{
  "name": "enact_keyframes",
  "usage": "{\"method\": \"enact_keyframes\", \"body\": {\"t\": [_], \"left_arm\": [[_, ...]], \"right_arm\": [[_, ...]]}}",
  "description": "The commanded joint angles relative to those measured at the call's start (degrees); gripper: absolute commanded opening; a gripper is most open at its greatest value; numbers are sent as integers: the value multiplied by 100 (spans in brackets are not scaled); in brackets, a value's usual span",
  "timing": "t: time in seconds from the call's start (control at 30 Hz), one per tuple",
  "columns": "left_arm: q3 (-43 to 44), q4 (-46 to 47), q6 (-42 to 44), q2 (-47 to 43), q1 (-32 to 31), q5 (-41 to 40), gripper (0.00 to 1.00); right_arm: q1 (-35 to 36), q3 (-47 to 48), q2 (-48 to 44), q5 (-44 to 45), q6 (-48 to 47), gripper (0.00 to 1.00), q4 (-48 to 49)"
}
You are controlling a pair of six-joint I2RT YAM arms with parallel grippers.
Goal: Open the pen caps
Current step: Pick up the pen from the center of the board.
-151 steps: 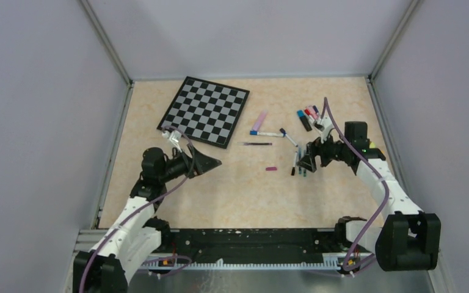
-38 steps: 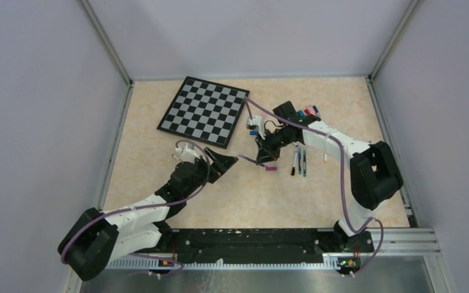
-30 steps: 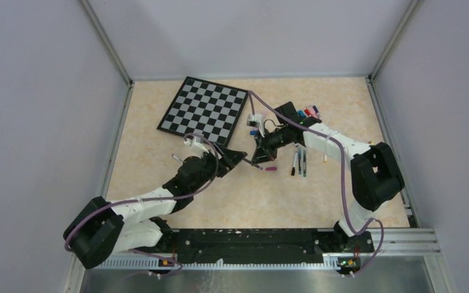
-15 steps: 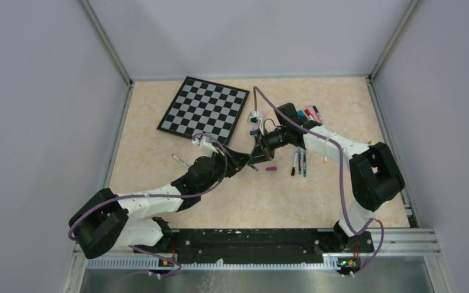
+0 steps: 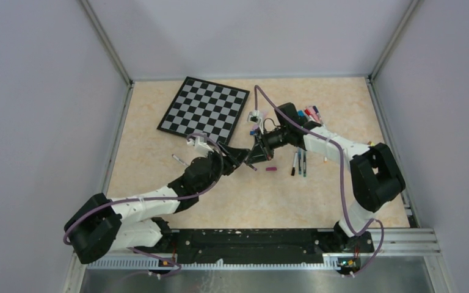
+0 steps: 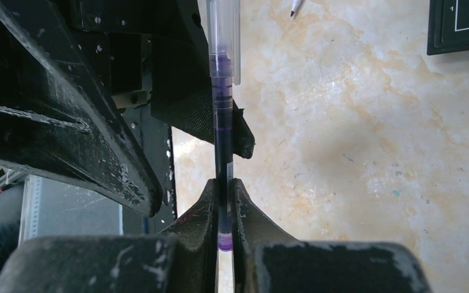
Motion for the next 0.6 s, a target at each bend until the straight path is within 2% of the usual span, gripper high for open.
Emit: {"method": "enact_keyframes", "body": {"t": [0.0,0.17,0.57], "left_arm": [[-90,218,-151,-240,-21,-244,68],[-164,90,-304,-345,-21,-401,66],[74,-180,-280,-159,-34,-348,51]], "right_arm": [[78,-90,-316,-214,107,0,279],[73,-154,-364,-260,206,0,386],[75,-225,-392,-284,413,0,594]]}}
